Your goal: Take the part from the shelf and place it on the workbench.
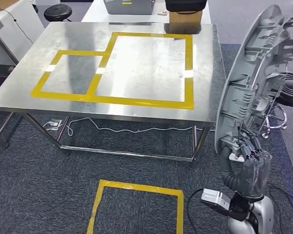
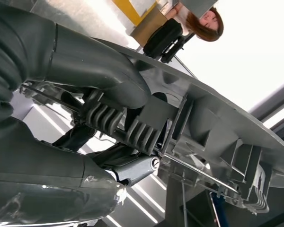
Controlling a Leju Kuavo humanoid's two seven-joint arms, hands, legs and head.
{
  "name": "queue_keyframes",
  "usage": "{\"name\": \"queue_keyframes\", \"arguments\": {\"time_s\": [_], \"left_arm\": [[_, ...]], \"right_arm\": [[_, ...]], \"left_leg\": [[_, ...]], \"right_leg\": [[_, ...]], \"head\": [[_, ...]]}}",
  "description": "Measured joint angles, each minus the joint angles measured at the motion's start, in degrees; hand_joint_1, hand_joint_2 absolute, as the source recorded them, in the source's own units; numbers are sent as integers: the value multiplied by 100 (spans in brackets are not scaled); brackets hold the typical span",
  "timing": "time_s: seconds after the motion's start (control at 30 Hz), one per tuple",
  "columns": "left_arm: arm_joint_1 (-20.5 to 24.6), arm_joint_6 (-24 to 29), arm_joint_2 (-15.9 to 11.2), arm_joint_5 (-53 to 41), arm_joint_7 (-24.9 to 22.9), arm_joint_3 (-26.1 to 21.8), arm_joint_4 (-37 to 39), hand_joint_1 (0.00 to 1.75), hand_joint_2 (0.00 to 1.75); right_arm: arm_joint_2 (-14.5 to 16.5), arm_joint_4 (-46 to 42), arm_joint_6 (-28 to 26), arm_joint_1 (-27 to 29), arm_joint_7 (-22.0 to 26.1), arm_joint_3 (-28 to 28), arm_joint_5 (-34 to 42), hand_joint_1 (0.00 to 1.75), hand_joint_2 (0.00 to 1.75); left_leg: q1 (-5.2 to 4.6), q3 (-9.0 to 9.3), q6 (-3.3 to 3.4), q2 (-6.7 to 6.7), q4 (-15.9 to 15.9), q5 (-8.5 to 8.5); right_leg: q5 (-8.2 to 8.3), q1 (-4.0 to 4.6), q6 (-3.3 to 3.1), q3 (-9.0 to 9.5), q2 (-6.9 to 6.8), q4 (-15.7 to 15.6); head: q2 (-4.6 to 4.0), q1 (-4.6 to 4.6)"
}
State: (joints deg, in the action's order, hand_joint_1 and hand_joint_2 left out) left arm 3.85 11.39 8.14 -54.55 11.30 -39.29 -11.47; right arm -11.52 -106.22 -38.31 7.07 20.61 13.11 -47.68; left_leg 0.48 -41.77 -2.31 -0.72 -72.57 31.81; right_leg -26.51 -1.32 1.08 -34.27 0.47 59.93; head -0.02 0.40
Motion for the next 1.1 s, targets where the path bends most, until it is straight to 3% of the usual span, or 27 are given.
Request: {"name": "queue_keyframes", "arguments": {"time_s": [0.03, 0.07, 0.13, 0.2, 0.37, 0.4, 0.5, 0.53, 0.57, 0.67, 0.73, 0.83, 0.9, 1.0, 1.03, 1.07, 1.1], "left_arm": [[1, 0, 3, 0, 0, -1, 0, 0, 175], [3, 0, 7, 0, 0, -1, 0, 0, 175], [5, 0, 7, -1, 0, -1, -1, 0, 175], [7, 0, 4, -1, 0, -1, -2, 0, 175], [-5, 4, 1, -1, -1, -2, -2, 0, 175], [-6, 5, 2, -1, -2, -3, -2, 0, 175], [-5, -1, 6, 0, -3, -3, -1, 0, 175], [-9, -4, 7, 1, -3, -3, -1, 0, 175], [-13, -4, 7, 1, -2, -3, -1, 0, 175], [-15, -7, 9, 2, -2, -3, 0, 0, 175], [-9, -9, 5, 2, -2, -3, 0, 0, 175], [-7, -9, 3, 3, -2, -3, -1, 0, 175], [0, -9, 3, 3, -2, -3, -2, 0, 175], [-2, -11, 4, 6, -2, -4, -1, 0, 175], [-5, -12, 4, 8, -2, -4, 0, 0, 175], [-4, -13, 5, 9, -2, -5, -1, 0, 175], [-1, -13, 4, 10, -2, -5, -1, 0, 175]], "right_arm": [[0, 0, 1, 2, 1, 1, 0, 175, 175], [0, 0, 1, 2, 2, 2, -1, 175, 175], [-1, 0, 2, -2, 4, 3, -2, 175, 175], [-1, 0, 1, -4, 4, 1, -3, 175, 175], [0, 0, 1, -5, 5, 0, -2, 175, 175], [1, 0, 1, -10, 6, 0, -2, 175, 175], [1, 0, -1, -7, 7, -2, -3, 175, 175], [1, 0, -1, 0, 7, -1, -4, 175, 175], [1, 0, -1, 4, 7, 0, -4, 175, 175], [1, 1, -1, -1, 7, 1, -4, 175, 175], [1, 1, 0, -5, 9, 2, -4, 175, 175], [1, 0, 0, 0, 11, 3, -6, 175, 175], [1, -1, -1, -4, 11, 3, -8, 175, 175], [1, -1, -1, 1, 11, 4, -10, 175, 175], [1, 0, -1, 5, 11, 4, -11, 175, 175], [1, 0, -1, 6, 11, 5, -12, 175, 175], [1, 0, -1, 7, 11, 5, -13, 175, 175]], "left_leg": [[-5, -99, 21, 0, -121, -36], [-14, -89, 50, 0, -32, -177], [-54, 192, 133, 5, 625, -616], [-97, 492, 192, 16, 1265, -828], [-95, 652, 263, -2, 1555, -792], [-86, 686, 286, -5, 1586, -792], [-92, 750, 329, -8, 1593, -739], [-93, 775, 332, -9, 1592, -717], [-90, 809, 327, -13, 1590, -691], [-84, 928, 267, -35, 1569, -593], [-99, 948, 215, -45, 1551, -552], [-95, 946, 157, -41, 1544, -515], [-84, 825, 95, -23, 1289, -359], [-62, 197, 37, -7, 203, 45], [-57, 19, 33, -6, -46, 67], [-54, -52, 36, -6, -83, -29], [-51, -2, 44, -5, 107, -229]], "right_leg": [[-10, 14, -11, 11, -1, 0], [-22, 26, -18, 28, 0, 0], [-52, 36, -15, 72, 2, -2], [-89, 58, 26, 89, 8, 4], [-210, 65, 168, 72, -3, 64], [-327, 68, 181, -30, -4, 282], [-722, 73, 206, -609, -4, 1334], [-712, 73, 218, -734, -5, 1502], [-575, 70, 229, -740, -6, 1430], [50, 52, 252, -281, -7, 369], [141, 57, 204, -89, 8, -13], [103, 65, 77, -67, 26, -47], [85, 51, 8, -32, 14, -62], [45, 49, -43, 0, -7, -63], [31, 49, -46, 11, -7, -63], [15, 49, -42, 29, -5, -63], [-5, 46, -32, 58, -3, -63]], "head": [[0, 1], [0, 1], [0, 1], [0, 2], [0, 13], [0, 25], [0, 48], [0, 47], [0, 48], [0, 52], [0, 46], [0, 32], [0, 9], [0, -13], [0, -14], [0, -15], [0, -14]]}}
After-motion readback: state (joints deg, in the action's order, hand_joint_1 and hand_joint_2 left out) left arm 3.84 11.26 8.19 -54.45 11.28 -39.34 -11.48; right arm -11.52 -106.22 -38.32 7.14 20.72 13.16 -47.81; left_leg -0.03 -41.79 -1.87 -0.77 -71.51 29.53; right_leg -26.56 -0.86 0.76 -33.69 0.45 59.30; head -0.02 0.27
